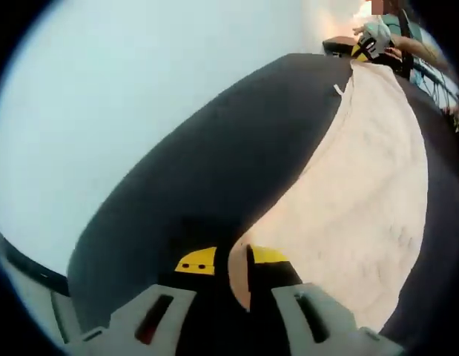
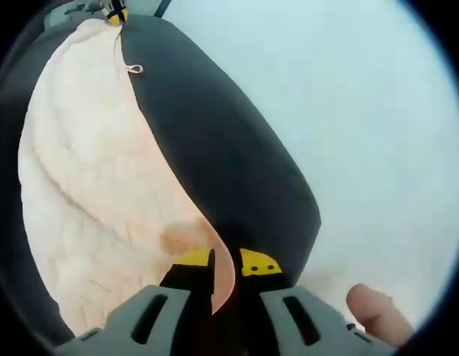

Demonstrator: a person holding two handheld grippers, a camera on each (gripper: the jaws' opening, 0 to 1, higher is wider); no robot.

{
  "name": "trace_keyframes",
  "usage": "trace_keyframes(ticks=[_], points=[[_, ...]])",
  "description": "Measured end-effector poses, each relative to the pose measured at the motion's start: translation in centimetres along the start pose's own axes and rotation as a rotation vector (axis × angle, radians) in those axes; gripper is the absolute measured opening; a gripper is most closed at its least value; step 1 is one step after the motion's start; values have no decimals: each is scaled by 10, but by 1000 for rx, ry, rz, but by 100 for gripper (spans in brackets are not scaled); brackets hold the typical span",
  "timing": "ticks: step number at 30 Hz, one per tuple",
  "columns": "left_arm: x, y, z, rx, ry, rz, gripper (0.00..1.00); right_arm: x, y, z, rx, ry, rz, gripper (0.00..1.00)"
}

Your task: Fold the towel on the table until its edges align and the towel forms a compact rectangular stack.

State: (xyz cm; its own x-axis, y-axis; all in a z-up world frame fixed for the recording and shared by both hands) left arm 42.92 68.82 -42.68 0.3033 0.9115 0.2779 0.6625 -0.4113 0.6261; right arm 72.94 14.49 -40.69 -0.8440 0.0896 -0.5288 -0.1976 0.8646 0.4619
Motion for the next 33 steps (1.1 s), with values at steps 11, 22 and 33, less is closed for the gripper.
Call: trace_keyframes(ticks=[11,22,33], points=[[-49,-8,-33,-29,34,607,0,4,-2,-1,-28,6,9,9],[-4,-10,-21,91,186,368,0,11,3,-3,-31,2,-18,9],[18,-20,1,98,231,241,0,-5,-5,-3,-40,-39,48,0]])
Point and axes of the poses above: the point that each gripper's makers call its tool centre point, and the gripper's own axes: z roughly forward along the fingers, x roughly to its left, y roughly out of its top, the point moved 4 cm from there along -z, roughly backward along the fingers, and after that the axes turned 4 degrees about y, right-handed, at the moved point
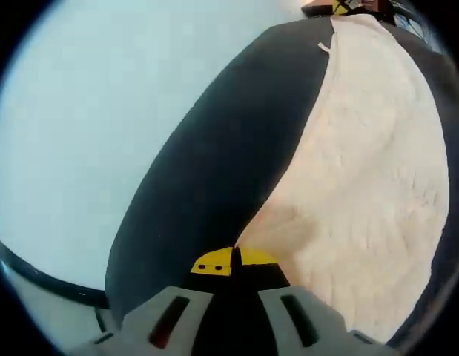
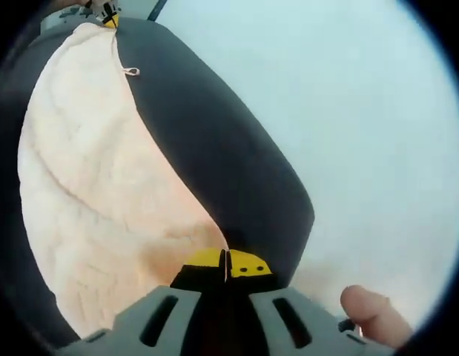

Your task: Fold the towel on the table until its edges align and the towel forms a compact rectangular stack.

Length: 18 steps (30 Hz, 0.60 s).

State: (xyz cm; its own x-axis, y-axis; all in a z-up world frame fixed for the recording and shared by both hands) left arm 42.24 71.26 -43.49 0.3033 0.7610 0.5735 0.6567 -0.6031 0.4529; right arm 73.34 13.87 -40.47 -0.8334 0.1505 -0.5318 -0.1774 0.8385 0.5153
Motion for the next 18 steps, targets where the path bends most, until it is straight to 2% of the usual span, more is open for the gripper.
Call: trace_keyframes(ticks=[1,2,3,4,5,6,7,8,9,11,12,13,15,16,18], points=[[2,-5,2,33,21,-17,0,-4,1,3,-1,6,14,0],[8,-13,-1,85,70,15,0,-7,-1,4,1,-2,27,0],[11,-18,-2,95,78,75,0,-7,-2,5,0,-4,34,0],[7,-17,-1,70,60,51,0,-9,-2,5,-3,-7,65,0],[0,-15,-2,26,-1,-45,0,-9,-2,5,-6,1,89,0],[7,-15,1,-4,-8,-91,0,-12,0,4,-19,-4,121,0],[14,-13,-2,-27,22,-111,0,-15,1,4,-29,-8,136,0],[15,-9,-10,-63,42,-120,0,-15,4,4,-48,3,186,0],[15,-6,-13,-83,40,-133,0,-13,4,1,-44,15,209,0],[15,8,-22,-171,44,-222,4,-4,1,4,-22,59,220,1],[12,16,-29,-212,33,-245,8,4,0,7,-16,92,227,3],[7,21,-32,-228,16,-267,10,18,-3,12,-7,142,238,5],[-20,31,-40,-263,-60,-244,10,35,-17,17,69,163,222,7],[-35,33,-42,-256,-85,-228,10,32,-8,18,-7,122,160,6],[-50,24,-36,-204,-82,-150,10,29,-8,10,23,112,196,6]])
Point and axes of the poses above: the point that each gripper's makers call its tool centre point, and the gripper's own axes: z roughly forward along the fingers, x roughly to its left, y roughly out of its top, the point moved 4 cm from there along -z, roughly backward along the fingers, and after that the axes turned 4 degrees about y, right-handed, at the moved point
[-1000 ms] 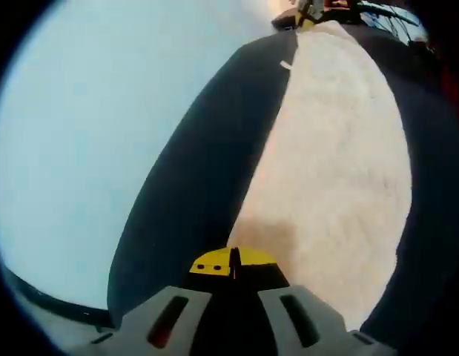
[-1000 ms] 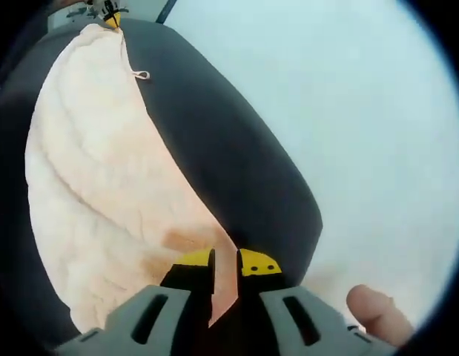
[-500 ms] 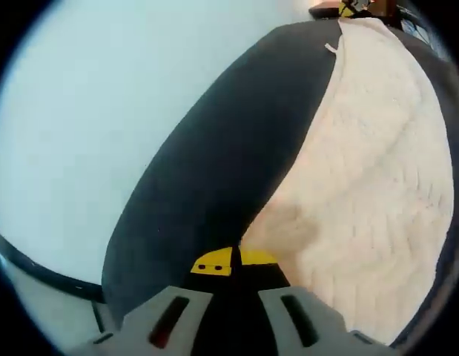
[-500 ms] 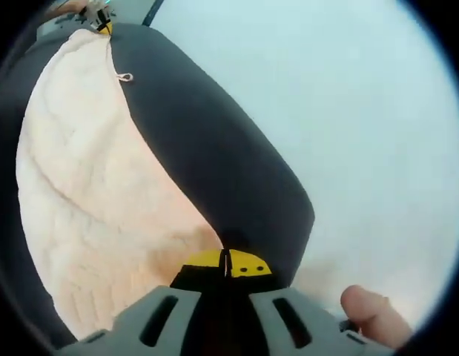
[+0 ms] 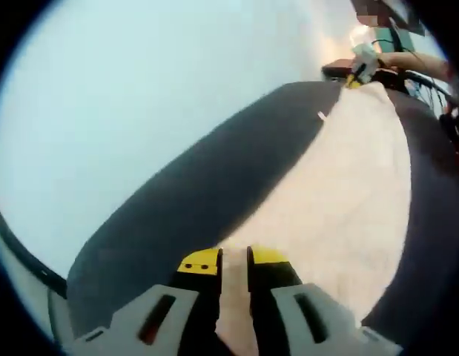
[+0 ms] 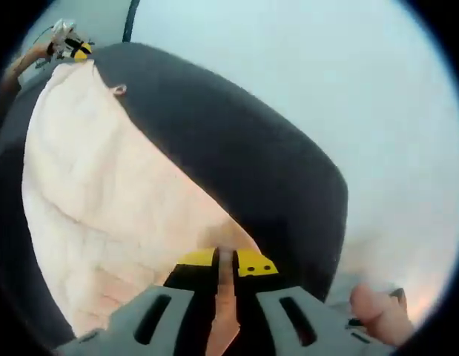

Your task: Fold the towel on the table until its edges align and the towel forms a compact rectangular stack.

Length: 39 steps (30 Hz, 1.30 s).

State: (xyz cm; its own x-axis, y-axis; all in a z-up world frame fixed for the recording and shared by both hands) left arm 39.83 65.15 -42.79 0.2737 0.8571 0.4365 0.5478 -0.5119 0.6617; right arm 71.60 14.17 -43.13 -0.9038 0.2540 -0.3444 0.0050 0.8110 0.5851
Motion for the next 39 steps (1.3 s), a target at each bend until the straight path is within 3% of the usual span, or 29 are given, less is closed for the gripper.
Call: trace_keyframes(ticks=[2,4,6,9,11,13,16,18,19,25,28,33,34,36,38,39], points=[[-2,-6,1,-13,33,55,13,-1,6,-11,-35,-11,65,6],[-3,-5,-9,-31,62,-1,14,1,16,-25,-77,-10,70,6],[0,-5,-19,-52,125,18,21,12,22,-39,-108,-3,94,6],[-12,-4,-30,-89,111,-21,32,36,26,-54,-153,59,199,12],[-25,-9,-34,-60,107,-72,34,47,24,-57,-180,81,276,19],[-27,-19,-31,-36,141,-74,34,53,11,-53,-146,55,360,21],[-28,-27,-33,-46,143,-247,34,61,-11,-42,-106,28,413,26],[-24,-34,-35,-51,166,-302,38,68,-31,-35,-31,22,406,32],[-23,-37,-36,-55,179,-314,39,67,-26,-34,-112,15,386,32],[-19,-44,-46,-62,216,-361,48,66,-30,-39,-115,27,436,31],[-16,-38,-58,-86,257,-370,45,63,-27,-43,-107,30,464,33],[-30,-3,-71,-198,285,-423,48,51,1,-69,-272,-70,575,33],[-35,6,-72,-245,297,-460,48,53,9,-74,-358,-100,620,33],[-43,13,-68,-280,306,-509,52,61,14,-73,-432,-131,661,33],[-49,13,-64,-285,341,-511,59,73,12,-64,-483,-209,608,33],[-52,12,-61,-283,344,-511,63,79,8,-57,-469,-251,598,35]])
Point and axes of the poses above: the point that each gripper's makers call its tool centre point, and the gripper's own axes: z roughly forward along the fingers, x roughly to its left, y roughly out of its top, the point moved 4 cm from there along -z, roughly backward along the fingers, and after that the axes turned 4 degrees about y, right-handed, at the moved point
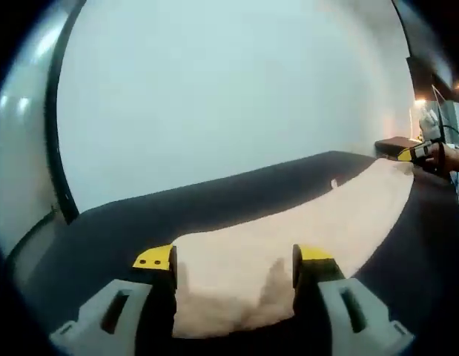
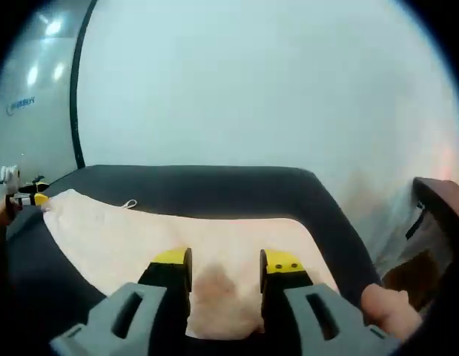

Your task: Fold the towel on the table until its edges align and the towel forms a compact rectangular stack.

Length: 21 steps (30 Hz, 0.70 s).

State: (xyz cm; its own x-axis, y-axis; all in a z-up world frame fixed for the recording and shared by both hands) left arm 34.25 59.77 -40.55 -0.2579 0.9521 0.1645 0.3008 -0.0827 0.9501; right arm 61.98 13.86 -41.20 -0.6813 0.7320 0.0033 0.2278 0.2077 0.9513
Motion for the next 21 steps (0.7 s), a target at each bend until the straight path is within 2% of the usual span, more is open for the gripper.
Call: trace_keyframes(ticks=[1,3,4,6,7,9,11,12,13,14,16,21], points=[[0,-3,1,-2,13,-16,65,2,-10,4,36,-43,-49,35],[-1,-6,2,-17,17,-74,69,4,-10,10,-29,-114,-69,35],[-1,-7,1,-25,25,-92,71,7,-5,10,-65,-107,-68,35],[-1,-9,1,-44,29,-102,71,18,-4,9,-112,-77,2,36],[-2,-11,1,-46,33,-103,72,18,-7,12,-98,-83,-15,36],[-4,-17,3,-37,37,-105,73,21,-21,15,-22,-97,-78,36],[-7,-29,6,11,36,-102,75,22,-28,16,-24,-91,-83,36],[-8,-36,7,40,42,-101,76,23,-32,17,-14,-77,-43,36],[-6,-42,8,69,55,-107,78,22,-30,15,-32,-70,-25,35],[-4,-48,9,93,69,-104,80,21,-31,15,-21,-64,-15,36],[-2,-49,11,83,58,-147,81,21,-31,12,-19,-55,-14,36],[-1,-49,11,91,54,-137,81,20,-30,9,-39,-12,-16,35]])
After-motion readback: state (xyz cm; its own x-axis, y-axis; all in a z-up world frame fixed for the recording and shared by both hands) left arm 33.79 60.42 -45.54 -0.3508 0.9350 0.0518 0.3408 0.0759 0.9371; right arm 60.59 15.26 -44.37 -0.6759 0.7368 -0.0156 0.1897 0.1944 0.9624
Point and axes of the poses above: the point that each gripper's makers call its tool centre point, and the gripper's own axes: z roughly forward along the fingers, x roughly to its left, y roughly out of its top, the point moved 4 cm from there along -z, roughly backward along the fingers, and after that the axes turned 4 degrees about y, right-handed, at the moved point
